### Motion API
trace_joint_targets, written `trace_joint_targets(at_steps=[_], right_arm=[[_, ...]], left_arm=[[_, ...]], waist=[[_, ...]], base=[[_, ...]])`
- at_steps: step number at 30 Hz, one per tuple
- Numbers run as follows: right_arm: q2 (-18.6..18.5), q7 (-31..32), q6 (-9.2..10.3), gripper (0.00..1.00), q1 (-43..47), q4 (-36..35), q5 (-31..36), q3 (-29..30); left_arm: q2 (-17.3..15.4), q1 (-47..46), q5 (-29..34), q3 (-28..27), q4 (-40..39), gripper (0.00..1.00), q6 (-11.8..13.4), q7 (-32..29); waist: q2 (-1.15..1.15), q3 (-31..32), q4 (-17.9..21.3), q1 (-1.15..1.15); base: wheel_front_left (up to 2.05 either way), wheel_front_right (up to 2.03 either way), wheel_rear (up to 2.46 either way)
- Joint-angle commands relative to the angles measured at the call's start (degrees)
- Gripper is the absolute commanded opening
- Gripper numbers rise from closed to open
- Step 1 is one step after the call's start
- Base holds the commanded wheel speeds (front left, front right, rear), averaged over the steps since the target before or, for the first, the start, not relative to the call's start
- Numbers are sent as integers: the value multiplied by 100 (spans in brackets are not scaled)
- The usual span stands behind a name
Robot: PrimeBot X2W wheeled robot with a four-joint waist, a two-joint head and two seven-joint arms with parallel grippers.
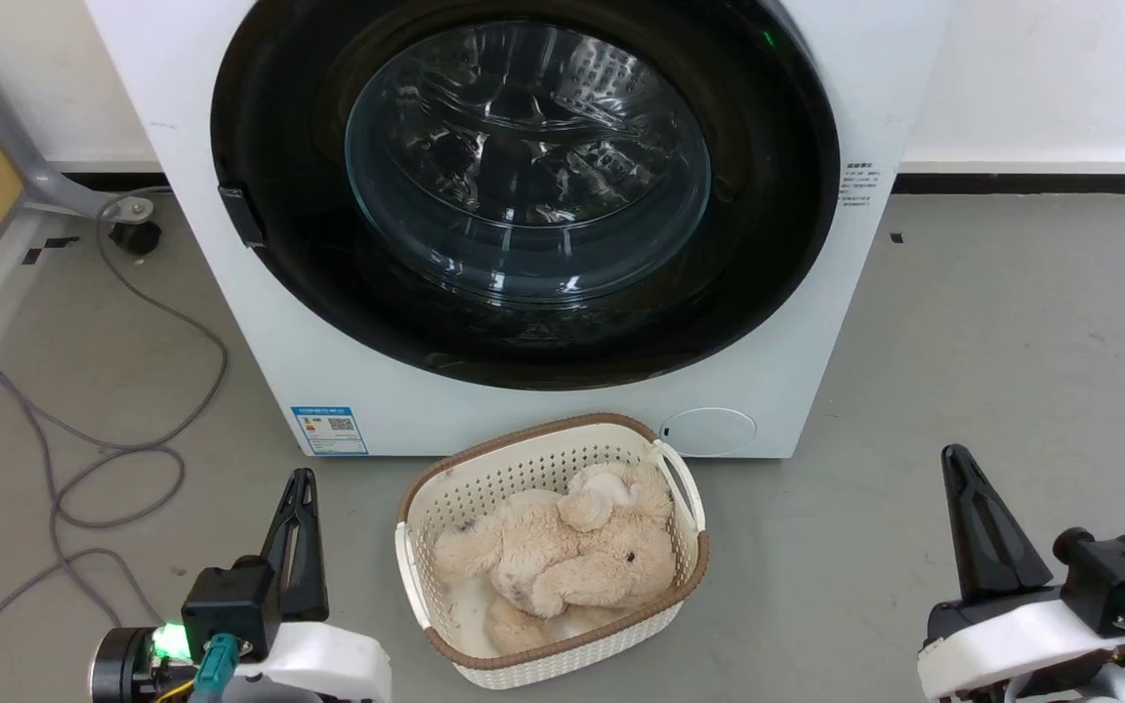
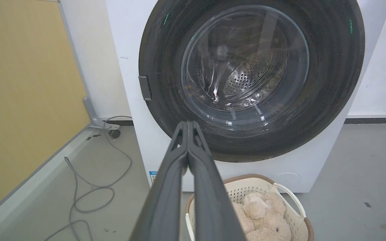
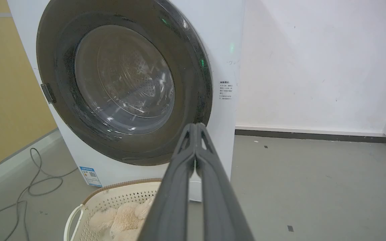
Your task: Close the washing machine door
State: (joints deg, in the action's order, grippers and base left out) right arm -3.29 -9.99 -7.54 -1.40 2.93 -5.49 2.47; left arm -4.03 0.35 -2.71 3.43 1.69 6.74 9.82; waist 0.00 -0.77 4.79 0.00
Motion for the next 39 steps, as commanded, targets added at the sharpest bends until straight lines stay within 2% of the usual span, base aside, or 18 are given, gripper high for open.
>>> trace_joint_targets(at_steps=[1, 39], right_arm=[[14, 42, 2, 0, 50, -52, 37, -17], [27, 494, 4, 0, 93, -166, 279, -125]], left_arm=[[22, -12, 37, -20, -27, 0, -50, -40], [66, -23, 147, -173, -94, 0, -345, -485]], waist=[[0, 2, -12, 0], [0, 37, -233, 0]], base=[[0, 0, 0], [0, 0, 0]])
